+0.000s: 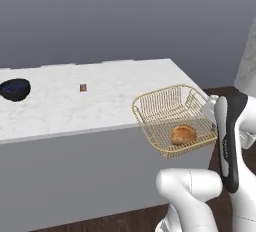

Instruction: Open the cabinet, pick up the bread from the cabinet and place it in the basket. Then move the basket to the dining counter.

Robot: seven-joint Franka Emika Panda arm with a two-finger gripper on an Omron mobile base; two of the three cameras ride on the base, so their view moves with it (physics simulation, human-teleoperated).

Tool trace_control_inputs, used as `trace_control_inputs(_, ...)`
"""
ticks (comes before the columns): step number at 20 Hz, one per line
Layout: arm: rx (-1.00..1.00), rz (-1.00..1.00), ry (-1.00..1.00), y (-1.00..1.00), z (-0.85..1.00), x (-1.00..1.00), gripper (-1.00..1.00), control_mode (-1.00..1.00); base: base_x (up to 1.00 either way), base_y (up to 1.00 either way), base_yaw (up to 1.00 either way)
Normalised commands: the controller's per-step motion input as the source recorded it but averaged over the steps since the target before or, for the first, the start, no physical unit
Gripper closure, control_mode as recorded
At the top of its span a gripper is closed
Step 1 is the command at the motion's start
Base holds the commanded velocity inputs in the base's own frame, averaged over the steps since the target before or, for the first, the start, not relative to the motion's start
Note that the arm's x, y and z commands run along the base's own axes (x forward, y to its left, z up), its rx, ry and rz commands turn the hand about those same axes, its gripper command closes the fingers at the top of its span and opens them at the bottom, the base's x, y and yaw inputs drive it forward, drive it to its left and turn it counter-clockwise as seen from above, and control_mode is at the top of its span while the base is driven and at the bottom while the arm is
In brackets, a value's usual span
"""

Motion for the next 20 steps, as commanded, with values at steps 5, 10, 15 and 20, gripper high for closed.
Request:
trace_control_inputs(5, 0.00, 0.00, 0.00, 0.00, 0.00, 0.00, 1.00, 1.00, 0.63, 0.33, 0.04)
trace_control_inputs(10, 0.00, 0.00, 0.00, 0.00, 0.00, 0.00, 1.00, 1.00, 0.71, 0.28, 0.00)
trace_control_inputs(15, 0.00, 0.00, 0.00, 0.00, 0.00, 0.00, 1.00, 1.00, 0.62, 0.29, 0.00)
trace_control_inputs(20, 0.00, 0.00, 0.00, 0.00, 0.00, 0.00, 1.00, 1.00, 0.57, 0.30, 0.00)
